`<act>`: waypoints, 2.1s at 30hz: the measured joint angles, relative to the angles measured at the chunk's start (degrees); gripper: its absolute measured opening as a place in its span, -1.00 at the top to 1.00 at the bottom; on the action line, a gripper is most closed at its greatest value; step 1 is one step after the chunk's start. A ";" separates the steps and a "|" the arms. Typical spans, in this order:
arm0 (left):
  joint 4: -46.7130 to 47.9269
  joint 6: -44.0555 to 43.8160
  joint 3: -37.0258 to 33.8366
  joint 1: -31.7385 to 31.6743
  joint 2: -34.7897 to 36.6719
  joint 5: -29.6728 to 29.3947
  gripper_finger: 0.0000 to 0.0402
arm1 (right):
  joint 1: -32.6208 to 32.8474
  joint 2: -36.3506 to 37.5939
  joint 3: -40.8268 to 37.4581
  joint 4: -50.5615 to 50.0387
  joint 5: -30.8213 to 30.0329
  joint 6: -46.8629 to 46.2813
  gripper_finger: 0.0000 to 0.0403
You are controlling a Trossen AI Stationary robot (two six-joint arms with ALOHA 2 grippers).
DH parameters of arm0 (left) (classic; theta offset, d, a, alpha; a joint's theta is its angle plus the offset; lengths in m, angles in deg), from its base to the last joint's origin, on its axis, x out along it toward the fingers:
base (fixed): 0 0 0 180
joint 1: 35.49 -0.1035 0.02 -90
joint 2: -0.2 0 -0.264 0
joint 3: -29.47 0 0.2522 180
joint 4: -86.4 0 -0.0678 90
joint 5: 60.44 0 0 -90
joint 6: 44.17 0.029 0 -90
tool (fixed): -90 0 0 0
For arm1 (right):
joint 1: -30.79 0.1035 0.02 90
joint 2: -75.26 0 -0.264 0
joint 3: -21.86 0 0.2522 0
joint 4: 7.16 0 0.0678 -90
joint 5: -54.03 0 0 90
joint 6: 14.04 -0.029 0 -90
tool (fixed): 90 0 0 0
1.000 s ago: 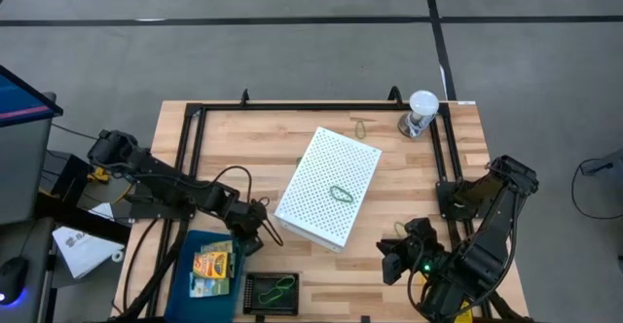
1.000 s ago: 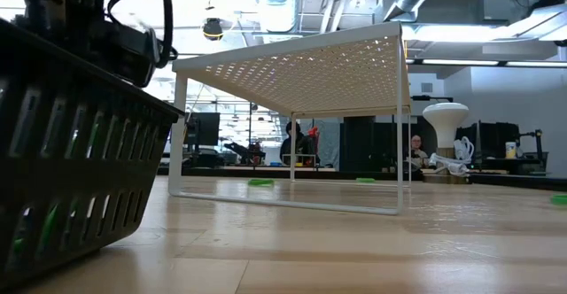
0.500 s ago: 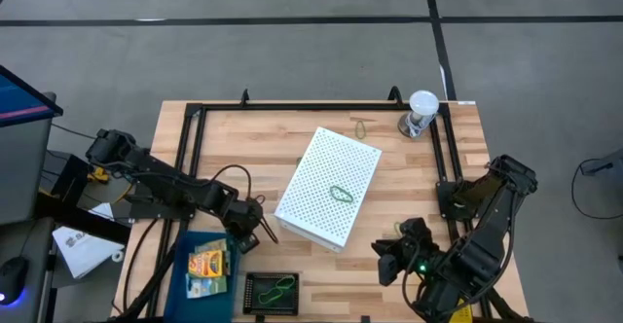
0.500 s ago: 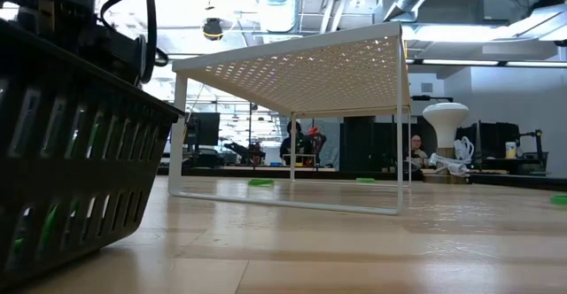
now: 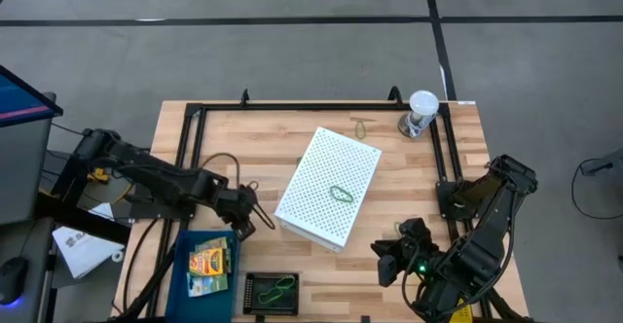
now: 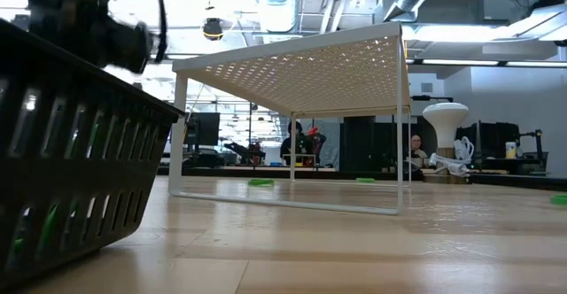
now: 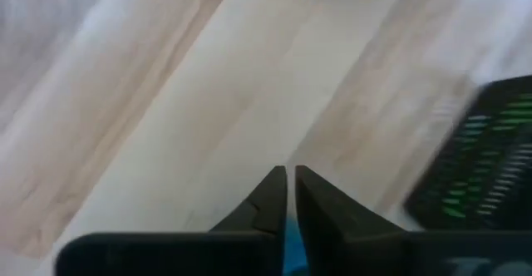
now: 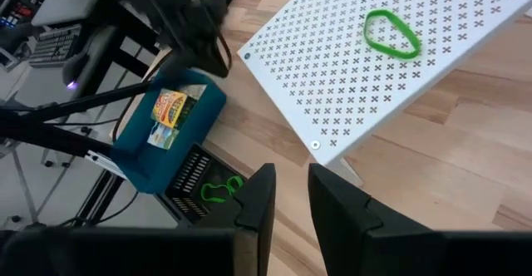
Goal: Pick & Place Office Desk Supplies
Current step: Adjust the blue bin, then put the green rubber band into the black bin
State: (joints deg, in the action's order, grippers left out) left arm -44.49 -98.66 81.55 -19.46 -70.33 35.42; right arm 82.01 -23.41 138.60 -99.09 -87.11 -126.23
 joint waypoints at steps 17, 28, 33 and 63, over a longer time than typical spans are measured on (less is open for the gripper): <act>-3.15 -0.83 0.22 -0.71 3.84 -0.09 0.67 | -0.02 0.00 0.00 -0.78 0.00 0.27 0.64; 6.00 -7.38 0.24 4.81 0.27 -2.95 0.99 | 0.18 0.00 0.00 0.42 0.02 0.33 0.64; 4.98 -8.87 0.24 7.34 0.17 -3.35 0.99 | 0.07 -0.02 0.00 0.24 0.01 1.67 0.64; -28.23 13.11 6.69 -2.93 1.90 -1.61 0.58 | -0.48 -0.04 0.00 -6.99 0.39 -3.27 0.64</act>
State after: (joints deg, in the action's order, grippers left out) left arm -72.72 -85.56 88.24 -22.39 -68.43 33.80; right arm 81.53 -23.46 138.60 -106.08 -86.72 -129.50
